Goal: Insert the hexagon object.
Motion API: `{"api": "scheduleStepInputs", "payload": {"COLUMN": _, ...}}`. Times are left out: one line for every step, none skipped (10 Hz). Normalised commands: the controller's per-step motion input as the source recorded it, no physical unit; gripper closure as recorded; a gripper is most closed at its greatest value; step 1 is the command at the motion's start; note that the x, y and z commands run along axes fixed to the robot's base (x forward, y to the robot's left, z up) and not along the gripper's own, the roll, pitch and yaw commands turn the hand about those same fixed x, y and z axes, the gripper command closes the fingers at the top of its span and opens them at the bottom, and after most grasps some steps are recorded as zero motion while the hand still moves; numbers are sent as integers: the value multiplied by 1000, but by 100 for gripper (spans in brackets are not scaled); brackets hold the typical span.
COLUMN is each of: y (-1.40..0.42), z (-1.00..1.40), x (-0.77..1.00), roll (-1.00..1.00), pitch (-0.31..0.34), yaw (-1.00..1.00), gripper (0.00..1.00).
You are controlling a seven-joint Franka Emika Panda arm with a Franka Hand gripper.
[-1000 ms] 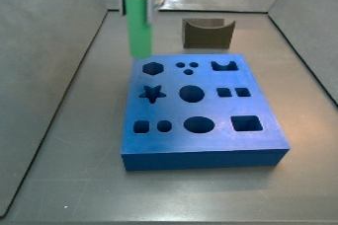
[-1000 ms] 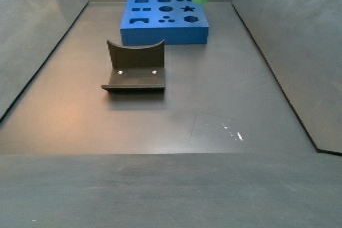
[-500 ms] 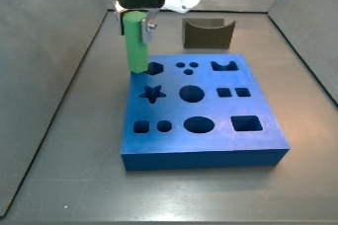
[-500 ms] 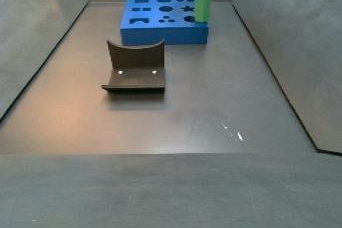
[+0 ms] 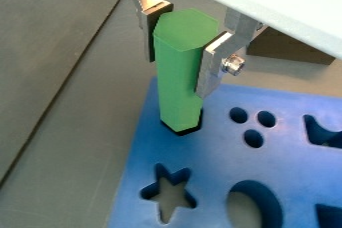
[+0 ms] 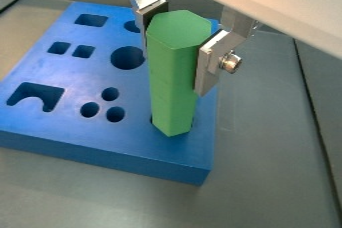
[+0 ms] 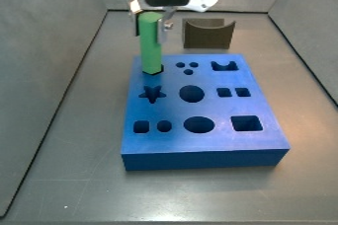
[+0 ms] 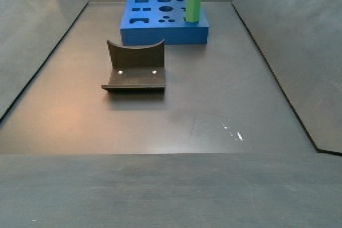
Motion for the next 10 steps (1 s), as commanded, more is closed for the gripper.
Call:
{"api": "scheduleStepInputs", "payload": {"y": 89, "z": -540, "x": 71, "roll": 0, "pitch": 0, "yaw": 0, "gripper": 100}}
{"api": "scheduleStepInputs", "payload": {"y": 6, "z": -540, "x": 31, "roll": -9, "pitch": -37, "yaw": 0, "gripper": 100}}
{"api": "scheduleStepInputs", "payload": {"y": 0, "z": -477, "x": 23, "roll": -23, "pitch": -87, "yaw": 0, "gripper": 100}}
{"api": "scheduleStepInputs", "payload": {"y": -3, "z": -434, "x": 0, "roll": -20, "pitch": -97, "yaw": 0, "gripper": 100}}
{"api": "scheduleStepInputs", "payload": {"y": 0, "z": -331, "x": 17, "roll": -31, "pitch": -73, "yaw": -9, "gripper": 100}}
{"api": "scheduleStepInputs", "payload": {"y": 0, "z": -269, "x": 3, "roll": -11, "pitch": -63, "yaw": -6, "gripper": 100}}
{"api": "scheduleStepInputs", "payload": {"y": 0, "z": -154, "x": 66, "roll": 0, "pitch": -11, "yaw": 0, "gripper": 100}}
{"api": "scheduleStepInputs", "payload": {"y": 0, "z": -57, "x": 0, "roll": -4, "pitch": 0, "yaw": -43, "gripper": 100}}
{"api": "scheduleStepInputs", "payload": {"y": 0, "z": -80, "x": 0, "roll": 0, "pitch": -94, "yaw": 0, "gripper": 100}}
{"api": "scheduleStepInputs", "payload": {"y": 0, "z": -97, "x": 0, "roll": -27, "pitch": -99, "yaw": 0, "gripper": 100}}
